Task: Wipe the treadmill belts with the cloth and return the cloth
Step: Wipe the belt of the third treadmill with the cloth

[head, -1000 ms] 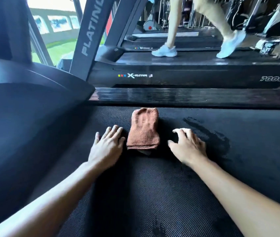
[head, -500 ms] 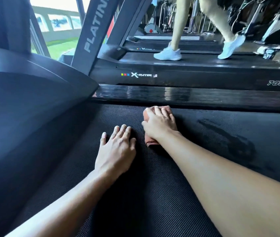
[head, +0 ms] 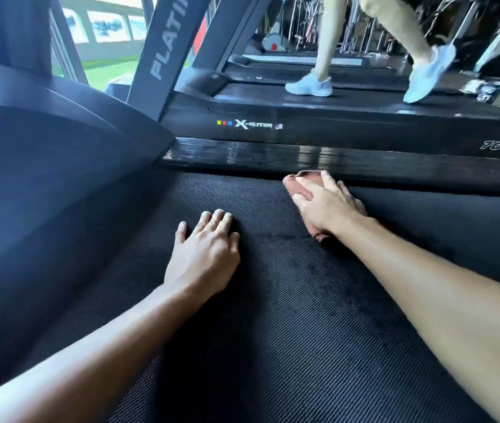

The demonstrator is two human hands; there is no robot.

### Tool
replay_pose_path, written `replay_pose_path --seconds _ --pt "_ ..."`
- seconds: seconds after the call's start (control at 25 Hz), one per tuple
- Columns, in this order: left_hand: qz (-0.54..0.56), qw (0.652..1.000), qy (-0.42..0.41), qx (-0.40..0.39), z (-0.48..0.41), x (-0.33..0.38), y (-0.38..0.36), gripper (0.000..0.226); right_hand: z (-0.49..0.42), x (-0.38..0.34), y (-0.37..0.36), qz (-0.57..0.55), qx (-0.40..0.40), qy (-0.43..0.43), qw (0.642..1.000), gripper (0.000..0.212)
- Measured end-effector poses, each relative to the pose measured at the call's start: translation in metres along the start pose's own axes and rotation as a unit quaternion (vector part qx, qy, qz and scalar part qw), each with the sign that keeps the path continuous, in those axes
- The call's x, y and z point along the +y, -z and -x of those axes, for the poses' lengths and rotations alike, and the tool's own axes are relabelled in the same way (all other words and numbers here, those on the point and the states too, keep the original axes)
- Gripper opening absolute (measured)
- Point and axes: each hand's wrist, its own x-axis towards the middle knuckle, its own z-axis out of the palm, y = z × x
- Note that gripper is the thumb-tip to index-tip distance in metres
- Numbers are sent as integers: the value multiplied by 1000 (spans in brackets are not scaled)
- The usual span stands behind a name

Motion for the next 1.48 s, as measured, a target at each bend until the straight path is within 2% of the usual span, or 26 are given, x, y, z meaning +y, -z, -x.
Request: replay_pose_path --seconds 0.04,0.16,0.2,0.24,0.32,0.36,0.48,0.52,0.6,0.64,0.68,0.76,0.8,0.84,0.92,0.96,1.08,1.12,1.16,1.24,1.28,1.32,1.4,1.44,1.48 --pt "0 1000 0 1 1 0 0 53 4 -9 -2 21 13 -5 1000 50" --pt "6 1000 0 -1 -1 0 1 52 26 -4 -8 44 -3 181 983 50" --pt "6 1000 2 -2 -1 0 1 52 29 8 -1 33 -15 208 977 50" --pt "6 1000 2 -2 -1 0 0 52 29 18 6 16 -21 171 985 49" --pt "8 1000 0 1 0 0 0 52 38 18 9 7 12 30 999 49" --pt "8 1000 -2 3 1 -1 0 52 46 8 5 26 25 22 999 49" --pt "28 1000 -3 6 0 -2 1 51 76 -7 -7 40 0 181 983 48" --pt "43 999 -1 2 1 -2 2 51 79 -3 -4 32 -7 178 984 48" --pt "63 998 0 -1 2 -2 3 51 78 -2 1 5 25 47 999 49" --pt "68 998 0 1 2 -3 4 51 80 -5 -3 6 41 10 999 49" --pt "72 997 0 0 1 -4 5 51 85 -9 -9 22 45 40 998 49" --pt "78 997 -3 -4 -1 -3 4 51 97 -5 -13 46 0 163 986 49" --pt "79 997 -3 -1 -1 -4 4 51 96 -1 -6 51 -22 193 980 48" --pt "79 997 -3 0 0 -5 4 51 89 1 0 48 -23 158 986 48" --pt "81 997 -4 -11 0 -5 8 51 83 -5 2 36 12 25 999 48" --pt "86 996 -7 -19 -1 -5 11 51 88 -11 -4 45 26 19 998 48" --pt "88 994 -35 -58 6 -8 25 52 120 -6 -14 39 -24 217 975 48" --pt "81 994 -42 -61 15 -12 28 51 123 2 -7 34 -37 239 970 48" --pt "66 995 -44 -59 29 -14 29 50 122 6 0 24 -23 197 980 47" --pt "29 998 -39 -49 72 -17 31 50 135 -7 2 10 16 43 999 47" --pt "17 998 -33 -41 97 -17 32 50 150 -20 -4 18 28 26 999 48" --pt "14 999 -20 -35 123 -15 34 51 169 -29 -14 39 31 94 994 48" --pt "4 999 3 -41 171 -10 42 55 204 -25 -15 38 -11 265 963 50" --pt "-9 999 7 -52 190 -7 43 59 211 -15 -7 40 -27 300 953 50" --pt "-21 998 5 -56 205 -2 42 67 213 -6 -1 50 -22 259 964 50"
